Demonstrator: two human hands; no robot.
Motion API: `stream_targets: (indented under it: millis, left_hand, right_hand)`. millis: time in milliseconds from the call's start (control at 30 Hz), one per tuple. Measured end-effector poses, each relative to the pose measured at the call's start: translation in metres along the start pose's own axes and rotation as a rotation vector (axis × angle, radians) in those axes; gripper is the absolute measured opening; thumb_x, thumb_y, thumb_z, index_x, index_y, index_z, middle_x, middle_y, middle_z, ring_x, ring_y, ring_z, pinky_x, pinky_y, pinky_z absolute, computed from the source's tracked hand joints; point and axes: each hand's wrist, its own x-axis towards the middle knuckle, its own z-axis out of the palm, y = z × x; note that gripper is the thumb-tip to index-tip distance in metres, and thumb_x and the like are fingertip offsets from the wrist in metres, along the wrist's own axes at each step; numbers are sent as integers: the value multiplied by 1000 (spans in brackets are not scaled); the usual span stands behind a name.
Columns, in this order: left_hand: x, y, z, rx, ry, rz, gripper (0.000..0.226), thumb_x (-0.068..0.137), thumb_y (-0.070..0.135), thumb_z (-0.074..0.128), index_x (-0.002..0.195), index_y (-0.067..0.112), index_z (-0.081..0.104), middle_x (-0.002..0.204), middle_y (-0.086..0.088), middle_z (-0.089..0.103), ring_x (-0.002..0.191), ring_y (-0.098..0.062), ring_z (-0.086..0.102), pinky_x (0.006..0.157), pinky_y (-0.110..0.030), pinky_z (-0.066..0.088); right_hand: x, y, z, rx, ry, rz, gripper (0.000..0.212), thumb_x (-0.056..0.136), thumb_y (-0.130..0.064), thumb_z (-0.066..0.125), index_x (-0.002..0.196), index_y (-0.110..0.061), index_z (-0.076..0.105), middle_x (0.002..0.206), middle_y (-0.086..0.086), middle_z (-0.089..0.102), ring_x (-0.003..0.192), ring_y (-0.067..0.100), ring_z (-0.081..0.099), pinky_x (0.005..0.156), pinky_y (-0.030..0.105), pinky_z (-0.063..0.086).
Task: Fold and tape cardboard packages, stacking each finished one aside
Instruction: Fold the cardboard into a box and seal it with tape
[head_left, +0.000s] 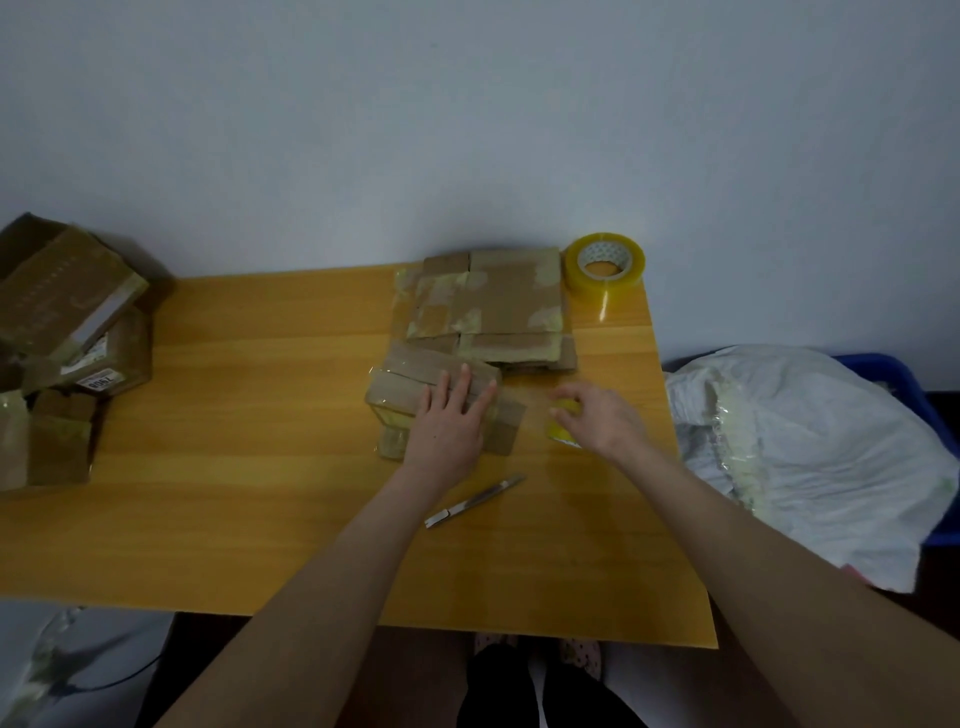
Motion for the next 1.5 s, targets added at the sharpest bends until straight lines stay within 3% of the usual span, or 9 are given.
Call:
stream_targets:
  millis: [400,533,600,767,900,1033,1233,1367,1500]
  left_hand:
    - [-19,-8,-12,-135,259,10,68,89,30,62,148,17,32,155,-10,26,144,-26,21,118,-46,13]
    - [-43,11,6,-213,578,214,27,83,16,57,108,11,62,108,-9,61,95,-24,60,76,-31,50]
    - [-54,22,19,-220,333,194,22,89,20,50,106,14,62,102,-3,59,84,-21,61,58,-25,41]
    - [-44,25,67,-176,-202,-184,28,101,28,41,124,15,47,130,-5,43,114,-24,48,78,-36,47]
    - [-42,25,79,-166,-191,-228,24,98,21,48,121,13,47,127,-8,46,118,-26,46,88,-37,47]
    - [-56,23,59,-316,-181,-287,17,101,24,41,115,14,44,99,-4,61,80,-21,59,59,-34,48]
    - [-104,19,-8,-494,256,-233,23,98,21,48,120,16,53,84,3,62,49,-12,46,39,-17,25]
    - [-81,22,-41,-396,252,-286,48,100,10,40,145,24,33,123,0,53,82,-19,60,55,-26,40]
    - [-63,31,-49,-339,187,-295,56,96,2,38,146,26,30,116,-5,56,92,-24,59,65,-31,43]
  right_hand:
    - [4,-16,12,129,109,50,22,94,-42,55,113,-35,66,116,-6,66,96,16,62,78,33,54]
    - [6,-22,15,124,91,53,23,94,-42,56,113,-35,67,116,-5,67,101,17,62,84,37,54]
    - [5,-24,16,128,93,54,24,94,-42,56,113,-33,68,117,-4,67,101,19,62,83,36,53]
    - [5,-20,17,117,116,55,25,94,-41,55,112,-31,69,118,-1,67,106,22,61,82,32,52]
    - [4,-20,20,132,127,46,24,93,-41,57,111,-30,70,118,1,67,95,23,64,80,37,55]
    - [2,-25,19,132,130,80,26,92,-46,58,110,-31,68,108,-1,68,85,22,64,64,29,49]
    - [-5,-35,15,79,139,131,26,93,-48,54,110,-33,67,91,-5,64,79,16,60,55,24,41]
    - [-11,-38,12,70,135,153,26,93,-51,53,108,-34,67,100,-4,66,87,18,60,66,27,49]
    - [-16,-40,10,17,163,159,28,93,-53,52,108,-36,67,109,-3,67,98,20,61,76,32,52]
